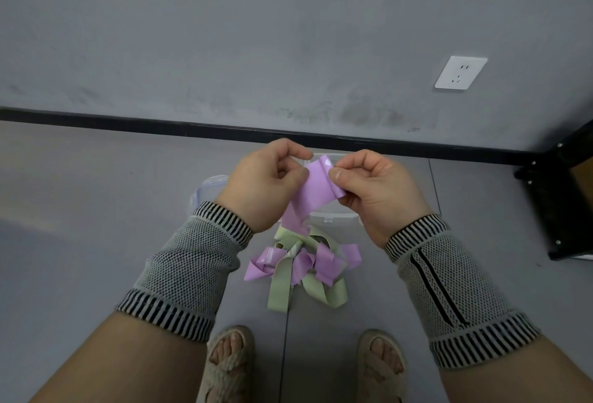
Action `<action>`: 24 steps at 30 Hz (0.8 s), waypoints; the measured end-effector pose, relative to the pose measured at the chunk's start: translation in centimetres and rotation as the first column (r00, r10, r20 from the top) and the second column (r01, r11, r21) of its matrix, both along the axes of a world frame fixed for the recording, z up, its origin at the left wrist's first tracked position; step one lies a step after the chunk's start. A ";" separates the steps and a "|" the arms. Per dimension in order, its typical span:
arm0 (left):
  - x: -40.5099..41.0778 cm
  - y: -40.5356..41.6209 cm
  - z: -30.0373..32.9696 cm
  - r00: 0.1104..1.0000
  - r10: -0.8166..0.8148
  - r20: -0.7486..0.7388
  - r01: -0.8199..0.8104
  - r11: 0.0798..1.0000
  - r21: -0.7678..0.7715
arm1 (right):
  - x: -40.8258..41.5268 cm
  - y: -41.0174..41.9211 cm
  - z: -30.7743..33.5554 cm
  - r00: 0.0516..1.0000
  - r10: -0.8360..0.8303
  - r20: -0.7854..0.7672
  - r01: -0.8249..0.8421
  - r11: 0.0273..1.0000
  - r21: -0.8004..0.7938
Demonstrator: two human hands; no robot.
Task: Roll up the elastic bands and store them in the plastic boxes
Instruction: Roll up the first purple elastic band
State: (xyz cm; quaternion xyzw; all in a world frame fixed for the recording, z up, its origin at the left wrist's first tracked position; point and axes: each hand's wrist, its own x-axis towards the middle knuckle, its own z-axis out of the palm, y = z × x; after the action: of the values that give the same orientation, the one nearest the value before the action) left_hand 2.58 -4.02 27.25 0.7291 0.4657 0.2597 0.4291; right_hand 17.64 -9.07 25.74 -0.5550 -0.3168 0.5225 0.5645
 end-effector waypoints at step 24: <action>-0.1 0.3 -0.1 0.985 0.087 0.150 -0.087 0.996 -0.007 | -0.4 0.1 0.1 0.991 0.099 -0.085 -0.099 0.995 0.006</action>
State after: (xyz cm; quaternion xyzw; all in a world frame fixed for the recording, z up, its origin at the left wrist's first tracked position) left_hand 2.47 -3.73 27.10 0.6863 0.4637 0.3319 0.4514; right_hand 17.24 -9.01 25.87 -0.5153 -0.3202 0.5727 0.5513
